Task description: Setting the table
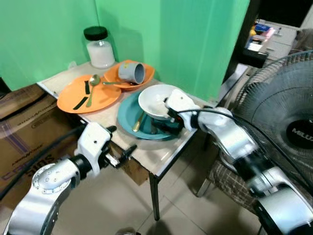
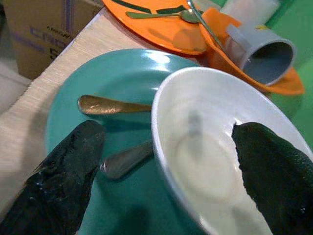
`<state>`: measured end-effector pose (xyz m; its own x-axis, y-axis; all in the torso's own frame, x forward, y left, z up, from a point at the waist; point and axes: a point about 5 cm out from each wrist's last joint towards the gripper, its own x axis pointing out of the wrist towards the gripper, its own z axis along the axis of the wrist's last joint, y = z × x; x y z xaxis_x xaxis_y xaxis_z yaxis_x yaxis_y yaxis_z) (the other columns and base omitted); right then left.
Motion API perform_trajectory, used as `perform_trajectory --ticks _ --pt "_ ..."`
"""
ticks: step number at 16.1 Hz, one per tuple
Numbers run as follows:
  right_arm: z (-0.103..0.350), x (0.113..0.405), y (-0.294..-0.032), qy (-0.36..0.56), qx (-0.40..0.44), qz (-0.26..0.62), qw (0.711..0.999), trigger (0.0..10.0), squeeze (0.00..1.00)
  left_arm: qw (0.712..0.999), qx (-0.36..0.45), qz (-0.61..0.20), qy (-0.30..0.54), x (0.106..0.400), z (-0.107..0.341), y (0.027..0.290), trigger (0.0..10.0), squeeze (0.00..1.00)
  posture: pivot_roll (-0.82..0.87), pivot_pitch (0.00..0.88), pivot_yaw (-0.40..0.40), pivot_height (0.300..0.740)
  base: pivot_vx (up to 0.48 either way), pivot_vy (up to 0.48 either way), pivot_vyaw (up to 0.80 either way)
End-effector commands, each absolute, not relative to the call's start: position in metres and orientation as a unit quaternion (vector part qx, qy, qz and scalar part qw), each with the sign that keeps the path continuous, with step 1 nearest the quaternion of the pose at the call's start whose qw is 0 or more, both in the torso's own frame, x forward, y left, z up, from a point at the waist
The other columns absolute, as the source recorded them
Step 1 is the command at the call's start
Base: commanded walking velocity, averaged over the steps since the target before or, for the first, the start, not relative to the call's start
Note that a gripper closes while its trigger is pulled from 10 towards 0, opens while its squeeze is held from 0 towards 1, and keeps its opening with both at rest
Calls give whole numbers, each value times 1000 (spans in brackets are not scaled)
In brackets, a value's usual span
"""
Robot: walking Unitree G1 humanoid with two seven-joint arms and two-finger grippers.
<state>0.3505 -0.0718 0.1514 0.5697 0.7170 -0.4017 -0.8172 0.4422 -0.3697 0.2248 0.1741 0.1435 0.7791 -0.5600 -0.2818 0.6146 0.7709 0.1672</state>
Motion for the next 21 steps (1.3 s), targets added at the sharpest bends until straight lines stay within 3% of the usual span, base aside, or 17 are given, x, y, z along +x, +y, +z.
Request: perform_trajectory --ticks 1,2,3,4,21 --pt "148 354 -72 98 -282 448 843 10000 0 931 131 -322 109 223 145 173 10000 408 159 0 30 740 0 0 0" --pt "146 356 -70 102 -296 441 841 7176 0 931 132 -321 109 222 145 173 10000 337 159 0 30 740 0 0 0" --pt "143 358 -70 106 -309 436 838 3961 0 931 131 -322 109 222 145 173 10000 329 163 0 26 740 0 0 0" --pt "142 359 -69 108 -311 437 837 0 0 931 131 -323 110 221 145 173 10000 314 165 0 26 740 0 0 0" --pt "129 368 -61 106 -326 426 837 0 0 921 142 -343 121 219 142 171 10000 310 159 0 39 740 0 0 0"
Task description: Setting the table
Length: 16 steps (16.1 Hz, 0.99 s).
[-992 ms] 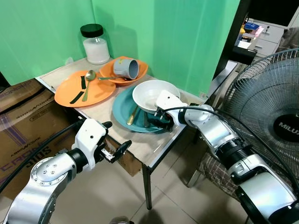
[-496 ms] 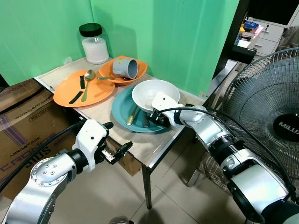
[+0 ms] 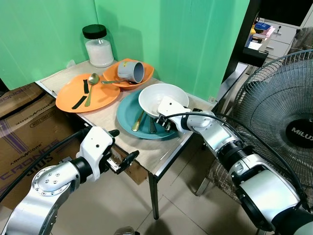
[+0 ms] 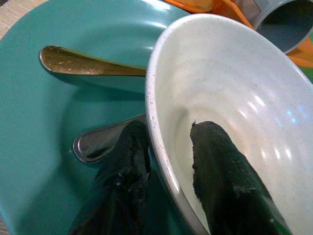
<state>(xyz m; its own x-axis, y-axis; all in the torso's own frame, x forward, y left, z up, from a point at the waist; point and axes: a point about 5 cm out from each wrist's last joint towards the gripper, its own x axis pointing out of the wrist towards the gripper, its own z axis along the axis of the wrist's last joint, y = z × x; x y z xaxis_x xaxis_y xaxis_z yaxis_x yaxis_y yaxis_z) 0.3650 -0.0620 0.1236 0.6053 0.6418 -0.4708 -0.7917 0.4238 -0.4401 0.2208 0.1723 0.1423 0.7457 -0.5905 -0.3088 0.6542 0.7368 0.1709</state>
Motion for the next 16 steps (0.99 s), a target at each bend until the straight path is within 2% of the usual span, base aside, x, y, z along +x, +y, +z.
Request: perform_trajectory --ticks 1,9,13,16 --pt "129 368 -60 105 -329 428 835 0 0 920 143 -344 122 219 142 171 10000 310 159 0 39 740 0 0 0" --pt "135 369 -57 82 -335 428 835 0 0 918 146 -349 122 221 142 169 10000 314 162 0 41 740 0 0 0" --pt "153 370 -58 25 -330 426 842 0 0 918 149 -350 117 226 142 168 10000 306 141 0 57 740 0 0 0" --pt "180 366 -64 -58 -301 401 863 0 0 921 149 -346 98 232 146 164 10000 310 135 0 53 740 0 0 0"
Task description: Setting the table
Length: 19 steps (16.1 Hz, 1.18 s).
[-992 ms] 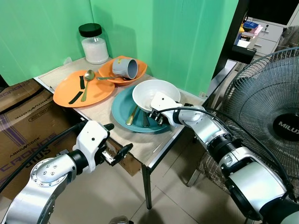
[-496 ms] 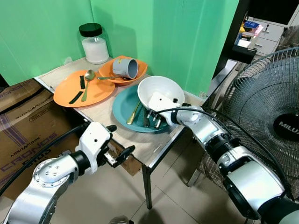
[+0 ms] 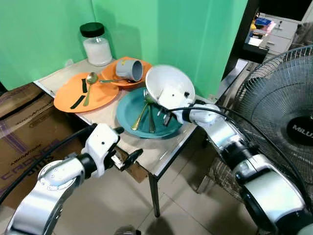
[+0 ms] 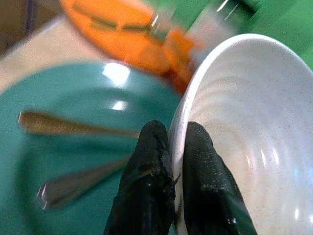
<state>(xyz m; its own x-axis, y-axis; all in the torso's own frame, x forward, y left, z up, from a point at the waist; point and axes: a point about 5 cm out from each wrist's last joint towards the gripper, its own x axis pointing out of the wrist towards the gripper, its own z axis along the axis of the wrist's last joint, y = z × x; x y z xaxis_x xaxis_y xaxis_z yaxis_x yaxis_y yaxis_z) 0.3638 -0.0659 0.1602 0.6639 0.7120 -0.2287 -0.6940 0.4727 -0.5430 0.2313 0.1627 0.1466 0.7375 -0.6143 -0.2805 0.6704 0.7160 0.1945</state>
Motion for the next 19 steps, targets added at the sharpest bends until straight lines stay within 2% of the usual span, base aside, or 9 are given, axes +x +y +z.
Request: perform_trajectory --ticks 1,4,7,8,11,13,15,19 --pt "192 362 -70 -91 -291 389 869 0 0 925 147 -339 86 235 148 161 10000 310 135 0 45 740 0 0 0" --pt "218 335 -101 -172 -236 315 903 0 0 938 125 -319 47 241 154 149 10000 314 118 0 35 740 0 0 0" --pt "220 309 -123 -184 -214 261 923 0 0 954 120 -275 2 243 160 145 10000 329 106 0 33 740 0 0 0" --pt "217 285 -139 -163 -202 209 943 10000 0 965 106 -237 -35 245 166 146 10000 325 83 0 34 740 0 0 0" --pt "205 261 -161 -119 -210 134 961 10000 0 970 83 -222 -49 244 167 144 10000 325 64 0 28 740 0 0 0" --pt "190 248 -175 -84 -218 86 969 10000 0 979 78 -178 -61 246 168 144 10000 322 70 0 12 740 0 0 -369" --pt "183 244 -176 -56 -198 79 975 10000 0 981 59 -182 -34 243 163 141 10000 306 70 0 7 740 0 0 -794" --pt "178 241 -170 -27 -163 67 984 10000 0 980 87 -178 -15 241 152 134 10000 275 91 0 9 740 0 0 -800"
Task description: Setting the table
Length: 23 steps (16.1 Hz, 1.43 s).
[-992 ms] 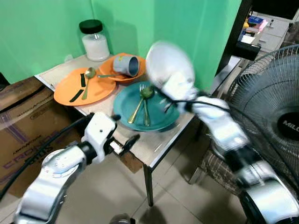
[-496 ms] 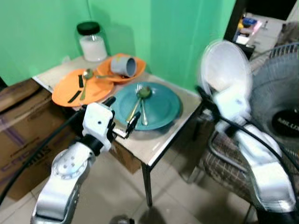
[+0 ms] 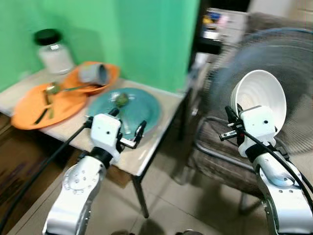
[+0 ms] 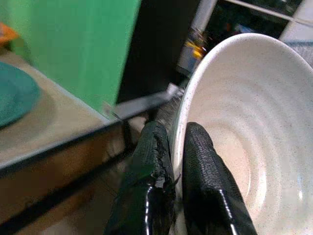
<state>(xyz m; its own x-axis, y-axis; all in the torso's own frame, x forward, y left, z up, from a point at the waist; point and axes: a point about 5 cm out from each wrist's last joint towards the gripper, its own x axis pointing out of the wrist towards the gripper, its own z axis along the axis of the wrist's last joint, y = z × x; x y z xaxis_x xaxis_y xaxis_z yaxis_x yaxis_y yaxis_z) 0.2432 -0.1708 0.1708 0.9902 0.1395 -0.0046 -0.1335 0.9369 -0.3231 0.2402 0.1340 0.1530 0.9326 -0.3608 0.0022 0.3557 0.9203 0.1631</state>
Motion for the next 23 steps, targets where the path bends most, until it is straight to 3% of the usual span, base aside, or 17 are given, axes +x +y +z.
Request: perform_trajectory --ticks 1,5,6,7,11,18,23 --pt "173 241 -167 -12 -164 75 984 10000 0 980 97 -174 -14 243 153 135 10000 267 88 0 6 740 0 0 -800" --pt "153 237 -152 45 -212 140 966 10000 0 980 100 -174 -4 245 150 143 10000 212 72 0 17 740 0 0 -800" --pt "152 235 -151 54 -214 148 964 10000 0 977 100 -188 -1 245 149 141 10000 149 62 0 25 740 0 0 -800" --pt "150 234 -152 66 -217 151 962 10000 0 973 96 -209 4 246 147 136 10000 0 44 0 35 740 0 0 -800" --pt "147 233 -154 88 -219 151 960 10000 0 978 91 -188 13 250 140 135 10000 0 34 0 27 740 0 0 -800" --pt "149 244 -147 85 -244 188 948 10000 0 985 105 -132 30 233 137 147 10000 0 127 0 -93 740 0 0 -800" --pt "150 247 -150 85 -236 168 953 10000 0 985 116 -125 27 236 140 146 10000 0 129 0 -70 740 0 0 -800"
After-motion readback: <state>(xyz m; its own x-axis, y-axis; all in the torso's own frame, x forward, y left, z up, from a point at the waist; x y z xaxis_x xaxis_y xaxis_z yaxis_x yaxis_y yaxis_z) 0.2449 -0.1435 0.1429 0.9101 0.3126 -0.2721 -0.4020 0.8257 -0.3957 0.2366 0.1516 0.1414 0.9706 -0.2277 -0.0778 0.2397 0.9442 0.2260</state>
